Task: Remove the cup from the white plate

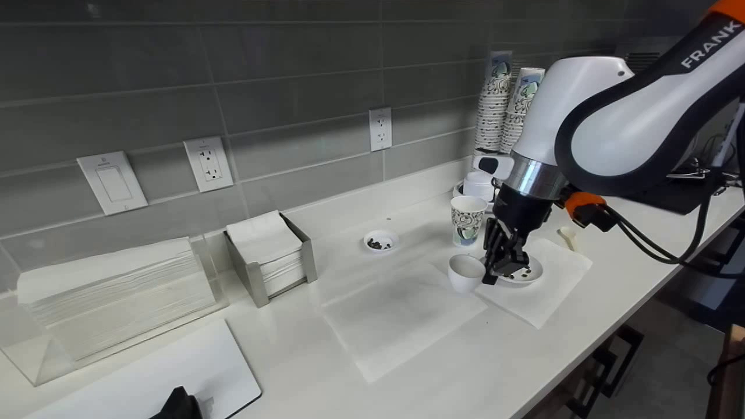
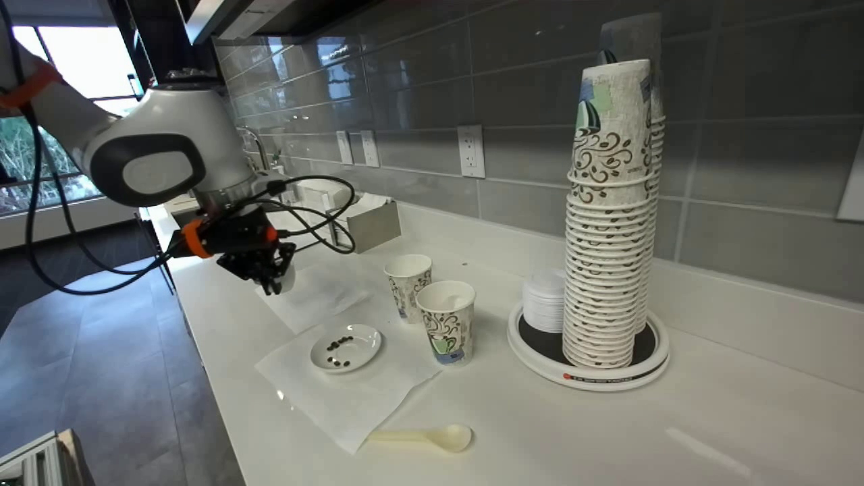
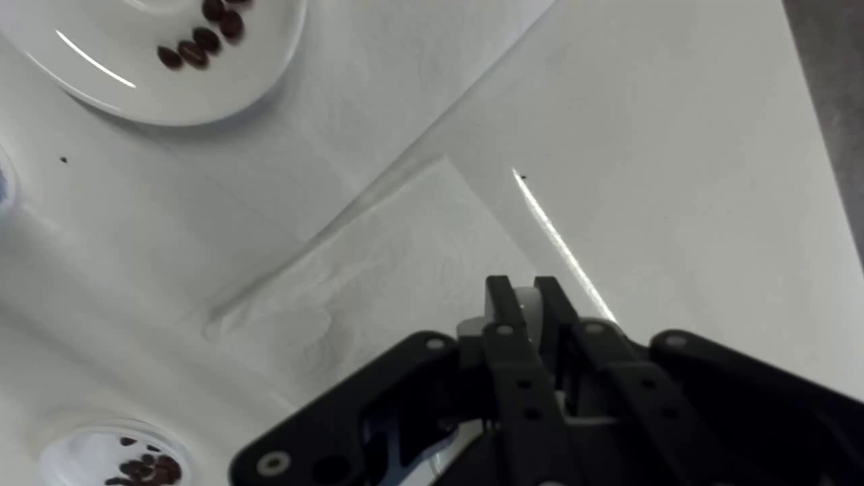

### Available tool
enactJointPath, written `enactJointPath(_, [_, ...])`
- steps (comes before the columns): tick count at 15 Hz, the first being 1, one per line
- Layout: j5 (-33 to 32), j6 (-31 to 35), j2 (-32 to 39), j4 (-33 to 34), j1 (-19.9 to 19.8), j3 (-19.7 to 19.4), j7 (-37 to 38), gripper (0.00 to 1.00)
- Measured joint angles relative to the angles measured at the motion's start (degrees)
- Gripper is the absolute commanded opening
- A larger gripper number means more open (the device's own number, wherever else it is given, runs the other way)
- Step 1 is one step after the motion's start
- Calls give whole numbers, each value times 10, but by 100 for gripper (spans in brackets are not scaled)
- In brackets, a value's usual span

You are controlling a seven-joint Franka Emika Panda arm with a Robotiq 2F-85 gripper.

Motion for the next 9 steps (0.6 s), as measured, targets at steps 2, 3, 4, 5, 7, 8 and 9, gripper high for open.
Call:
enactJointPath(2, [-2,0,1,1,13,12,0,3])
enactJointPath(3, [-2,0,3,3,20,17,0,3])
enactJointPath(4, [-2,0,5,8,26,23,0,3])
enactJointPath(5, [-2,0,9,14,33,26,0,11])
enactJointPath(7, [0,0,22,27,46,29,-7,11])
enactJointPath(8, [0,0,28,31,48,29,-9,11])
enactJointPath(9, [0,0,32,34,48,29,-11,11])
